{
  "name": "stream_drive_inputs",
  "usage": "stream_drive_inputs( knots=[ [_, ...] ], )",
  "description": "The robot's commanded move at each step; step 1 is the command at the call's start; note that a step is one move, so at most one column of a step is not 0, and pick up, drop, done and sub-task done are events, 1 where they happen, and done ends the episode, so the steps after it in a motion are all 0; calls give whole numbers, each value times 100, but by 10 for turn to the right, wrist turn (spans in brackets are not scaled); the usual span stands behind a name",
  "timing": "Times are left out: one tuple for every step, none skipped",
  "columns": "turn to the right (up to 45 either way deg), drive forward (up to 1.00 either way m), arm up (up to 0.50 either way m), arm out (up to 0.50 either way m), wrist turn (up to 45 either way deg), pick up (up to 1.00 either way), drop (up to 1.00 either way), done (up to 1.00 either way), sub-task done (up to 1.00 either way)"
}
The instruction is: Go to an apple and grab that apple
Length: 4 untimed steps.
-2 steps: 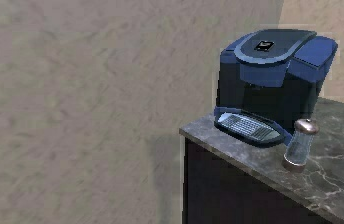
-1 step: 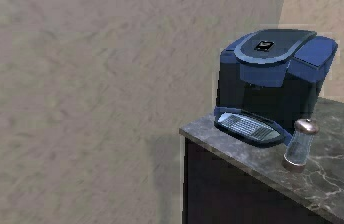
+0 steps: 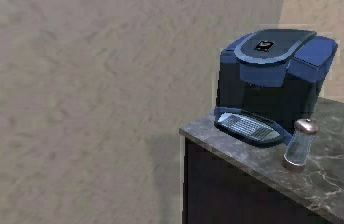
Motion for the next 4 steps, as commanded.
stream_drive_inputs(
  knots=[
    [0,0,0,0,450,0,0,0,0],
    [0,0,0,0,450,0,0,0,0],
    [0,0,0,0,30,0,0,0,0],
    [0,0,-10,0,0,0,0,0,0]
  ],
)
